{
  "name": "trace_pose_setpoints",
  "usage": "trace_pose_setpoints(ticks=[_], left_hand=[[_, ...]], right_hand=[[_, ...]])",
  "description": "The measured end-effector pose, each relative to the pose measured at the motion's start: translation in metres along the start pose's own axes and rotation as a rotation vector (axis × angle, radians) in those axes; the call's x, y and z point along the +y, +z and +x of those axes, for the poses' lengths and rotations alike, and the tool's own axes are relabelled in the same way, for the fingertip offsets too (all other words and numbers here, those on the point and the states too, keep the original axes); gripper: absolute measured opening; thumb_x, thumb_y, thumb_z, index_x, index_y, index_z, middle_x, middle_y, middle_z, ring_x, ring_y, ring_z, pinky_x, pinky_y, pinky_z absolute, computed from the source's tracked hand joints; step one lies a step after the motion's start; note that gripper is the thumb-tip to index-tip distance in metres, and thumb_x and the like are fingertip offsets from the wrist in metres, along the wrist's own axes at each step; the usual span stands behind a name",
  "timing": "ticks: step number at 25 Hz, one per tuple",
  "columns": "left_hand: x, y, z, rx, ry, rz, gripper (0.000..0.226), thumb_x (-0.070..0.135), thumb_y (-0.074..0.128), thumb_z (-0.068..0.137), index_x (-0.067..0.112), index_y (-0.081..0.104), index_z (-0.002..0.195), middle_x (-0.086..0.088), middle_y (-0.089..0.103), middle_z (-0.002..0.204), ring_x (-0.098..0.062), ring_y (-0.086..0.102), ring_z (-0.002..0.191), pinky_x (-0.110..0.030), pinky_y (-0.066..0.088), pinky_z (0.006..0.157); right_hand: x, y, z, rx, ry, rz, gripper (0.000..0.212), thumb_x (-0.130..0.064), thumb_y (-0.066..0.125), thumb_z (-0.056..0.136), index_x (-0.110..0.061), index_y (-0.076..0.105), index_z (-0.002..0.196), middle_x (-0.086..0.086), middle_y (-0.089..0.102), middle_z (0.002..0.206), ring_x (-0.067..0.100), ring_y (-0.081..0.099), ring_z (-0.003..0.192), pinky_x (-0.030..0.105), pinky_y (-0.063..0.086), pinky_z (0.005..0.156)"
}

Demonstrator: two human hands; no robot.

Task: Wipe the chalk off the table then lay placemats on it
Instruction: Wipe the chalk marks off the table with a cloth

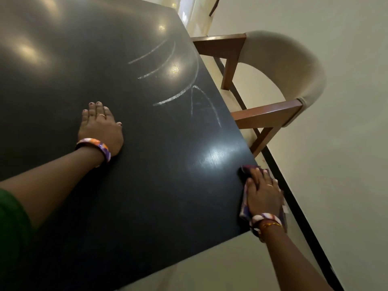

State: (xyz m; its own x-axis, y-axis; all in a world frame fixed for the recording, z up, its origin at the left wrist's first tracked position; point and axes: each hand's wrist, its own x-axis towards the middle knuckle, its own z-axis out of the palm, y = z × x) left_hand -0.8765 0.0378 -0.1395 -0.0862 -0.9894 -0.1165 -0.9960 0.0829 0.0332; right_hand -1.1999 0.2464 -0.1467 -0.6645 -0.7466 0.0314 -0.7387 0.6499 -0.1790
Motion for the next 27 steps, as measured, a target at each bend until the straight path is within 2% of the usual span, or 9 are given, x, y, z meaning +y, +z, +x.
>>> trace_pose_setpoints(ticks=[1, 3, 5, 7, 11, 14, 20, 27], left_hand=[[0.015, 0.004, -0.015, 0.005, -0.005, -0.032, 0.062, 0.031, 0.029, 0.1, -0.006, 0.014, 0.146, -0.022, 0.011, 0.154, -0.034, 0.008, 0.144, -0.043, 0.008, 0.117], [0.047, 0.013, -0.045, 0.027, -0.012, -0.067, 0.063, 0.032, 0.03, 0.099, -0.006, 0.013, 0.146, -0.023, 0.01, 0.154, -0.034, 0.007, 0.144, -0.042, 0.007, 0.117], [0.08, 0.022, -0.072, 0.034, -0.044, -0.113, 0.064, 0.034, 0.03, 0.099, -0.006, 0.013, 0.146, -0.022, 0.008, 0.155, -0.034, 0.005, 0.144, -0.042, 0.006, 0.117], [0.109, 0.031, -0.094, 0.036, -0.122, -0.161, 0.065, 0.035, 0.029, 0.099, -0.006, 0.012, 0.147, -0.022, 0.007, 0.155, -0.034, 0.004, 0.145, -0.042, 0.005, 0.118], [0.129, 0.036, -0.119, 0.02, -0.222, -0.151, 0.065, 0.038, 0.024, 0.1, -0.004, 0.01, 0.147, -0.02, 0.004, 0.156, -0.032, 0.002, 0.145, -0.042, 0.005, 0.118], [0.132, 0.035, -0.121, 0.026, -0.254, -0.141, 0.064, 0.039, 0.022, 0.1, -0.003, 0.01, 0.148, -0.017, 0.004, 0.157, -0.03, 0.003, 0.145, -0.041, 0.005, 0.119], [0.138, 0.033, -0.117, 0.023, -0.32, -0.104, 0.065, 0.04, 0.022, 0.1, -0.002, 0.011, 0.148, -0.018, 0.006, 0.156, -0.03, 0.005, 0.145, -0.041, 0.007, 0.118], [0.172, 0.027, -0.082, 0.007, -0.599, -0.099, 0.072, 0.046, 0.021, 0.098, -0.006, 0.006, 0.146, -0.023, 0.003, 0.155, -0.034, 0.002, 0.145, -0.042, 0.006, 0.117]], right_hand=[[-0.008, 0.0, -0.003, 0.011, -0.093, -0.001, 0.04, -0.029, 0.04, 0.097, -0.033, 0.046, 0.136, 0.0, 0.039, 0.148, 0.033, 0.031, 0.136, 0.05, 0.019, 0.113], [-0.032, 0.001, -0.018, -0.016, -0.472, 0.044, 0.04, -0.026, 0.045, 0.093, -0.037, 0.049, 0.131, -0.004, 0.042, 0.146, 0.031, 0.032, 0.136, 0.047, 0.021, 0.111], [-0.042, 0.008, -0.039, -0.158, -0.806, 0.075, 0.043, -0.033, 0.042, 0.093, -0.036, 0.045, 0.137, -0.005, 0.036, 0.15, 0.031, 0.023, 0.141, 0.043, 0.013, 0.114], [-0.019, 0.005, -0.044, -0.261, -0.924, 0.066, 0.049, -0.047, 0.029, 0.095, -0.038, 0.035, 0.142, -0.009, 0.025, 0.155, 0.026, 0.012, 0.145, 0.04, 0.002, 0.116], [0.053, -0.008, -0.01, -0.306, -0.795, 0.043, 0.046, -0.046, 0.029, 0.099, -0.044, 0.023, 0.145, -0.014, 0.013, 0.157, 0.02, 0.002, 0.147, 0.043, -0.004, 0.116], [0.066, -0.008, 0.012, -0.329, -0.782, 0.011, 0.049, -0.048, 0.028, 0.099, -0.044, 0.018, 0.147, -0.013, 0.009, 0.158, 0.021, 0.0, 0.147, 0.045, -0.003, 0.118], [0.025, 0.002, 0.07, -0.317, -0.891, 0.016, 0.049, -0.047, 0.028, 0.1, -0.044, 0.017, 0.147, -0.013, 0.009, 0.158, 0.021, -0.002, 0.147, 0.047, -0.004, 0.116], [-0.089, 0.025, 0.186, -0.352, -0.861, 0.076, 0.047, -0.044, 0.031, 0.1, -0.039, 0.024, 0.147, -0.008, 0.016, 0.158, 0.027, 0.004, 0.146, 0.054, 0.004, 0.116]])
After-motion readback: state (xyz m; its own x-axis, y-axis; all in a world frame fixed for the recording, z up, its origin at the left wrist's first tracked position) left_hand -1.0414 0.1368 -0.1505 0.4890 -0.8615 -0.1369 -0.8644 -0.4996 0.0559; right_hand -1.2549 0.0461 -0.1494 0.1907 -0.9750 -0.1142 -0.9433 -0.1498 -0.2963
